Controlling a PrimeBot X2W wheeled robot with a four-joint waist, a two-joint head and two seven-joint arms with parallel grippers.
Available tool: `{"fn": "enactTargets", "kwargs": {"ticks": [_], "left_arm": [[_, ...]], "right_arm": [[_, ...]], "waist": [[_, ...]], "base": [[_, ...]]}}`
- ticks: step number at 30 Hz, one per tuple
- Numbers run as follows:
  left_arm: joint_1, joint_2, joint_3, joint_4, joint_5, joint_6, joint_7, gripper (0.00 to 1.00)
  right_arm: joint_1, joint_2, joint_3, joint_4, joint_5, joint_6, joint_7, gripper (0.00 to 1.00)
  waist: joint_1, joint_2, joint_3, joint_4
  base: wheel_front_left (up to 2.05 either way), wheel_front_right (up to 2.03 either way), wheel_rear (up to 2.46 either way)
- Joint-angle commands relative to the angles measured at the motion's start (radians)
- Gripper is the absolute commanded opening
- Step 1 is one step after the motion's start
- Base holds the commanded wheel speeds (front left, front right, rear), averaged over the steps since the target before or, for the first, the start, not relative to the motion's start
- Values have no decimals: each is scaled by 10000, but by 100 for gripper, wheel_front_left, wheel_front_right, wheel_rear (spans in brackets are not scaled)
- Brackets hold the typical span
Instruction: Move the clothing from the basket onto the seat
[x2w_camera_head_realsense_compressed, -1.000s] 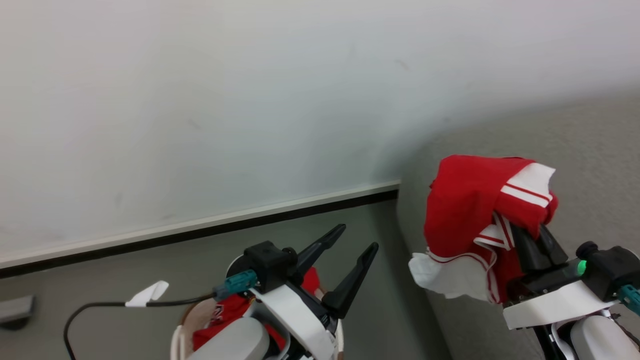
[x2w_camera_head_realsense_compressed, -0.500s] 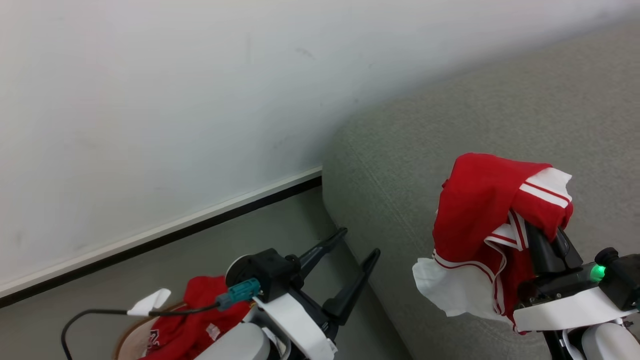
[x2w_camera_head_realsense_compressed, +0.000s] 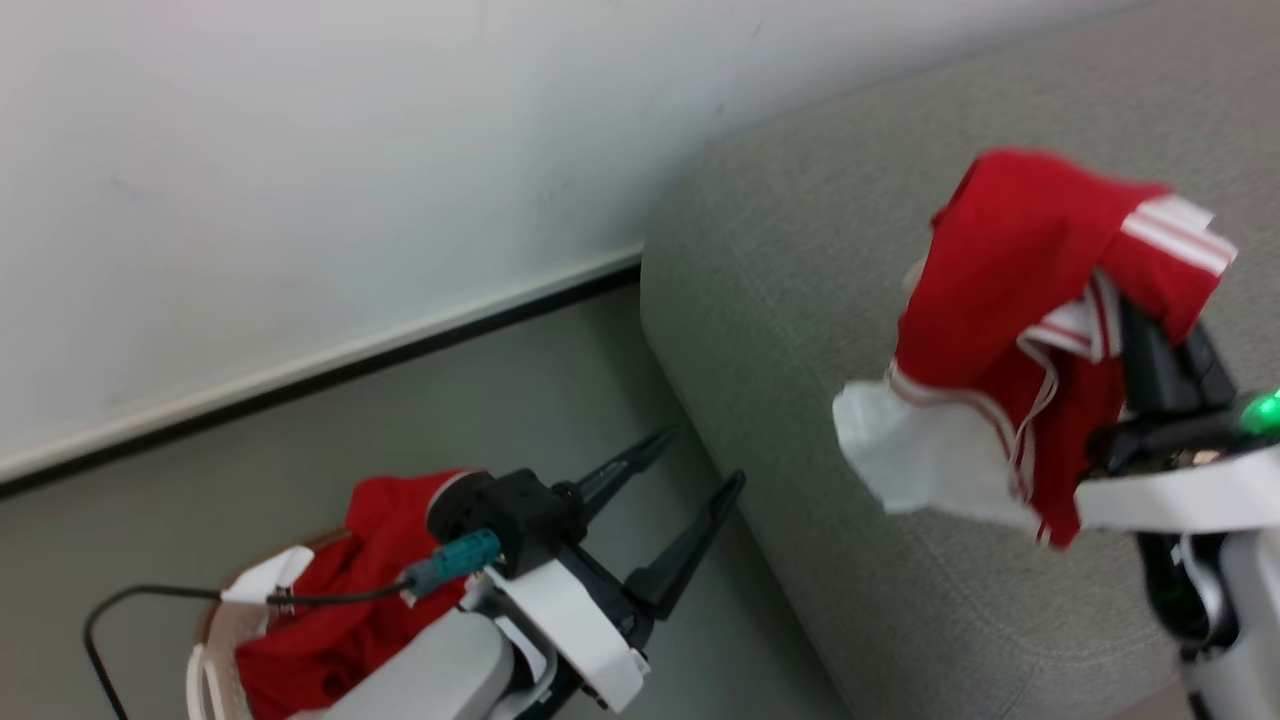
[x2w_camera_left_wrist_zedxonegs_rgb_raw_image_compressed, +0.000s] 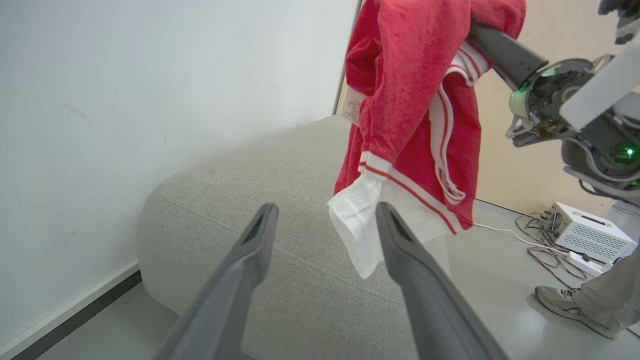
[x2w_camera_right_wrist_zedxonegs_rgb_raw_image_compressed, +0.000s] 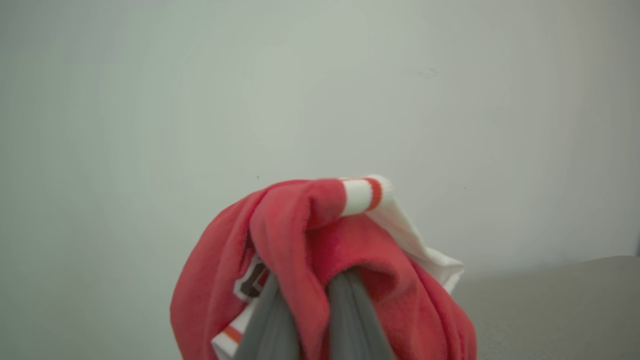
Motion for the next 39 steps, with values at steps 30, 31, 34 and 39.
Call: {"fn": "enactTargets", "kwargs": {"ticks": [30,31,34,39], "left_arm": [[-1824,2122,495,-1860,20,-65,388,100],[-1841,2085,480,-1826,10,-65,348,100],[-1877,1990,466,-1665,-22,-66,291,100],[-1780,1876,424,-1414,-67,-67,193,100]], "right_arm": [[-5378,-2298,-3295,5920,-308,-22,527,0],[-5402,-2312,-3125,6257,-350,-22,733,0],[-5529,-2329,-2707,7172,-340,-22,1481,0],[-5720,-2462,-2202,7847,-172,-22,1980,100]], "waist": [[-1,-1,5318,2881],[-1,-1,5290,2920],[-1,-1,5162,2978],[-1,-1,4786,2915]], "base": [[0,0,0],[0,0,0],[0,0,0],[0,0,0]]}}
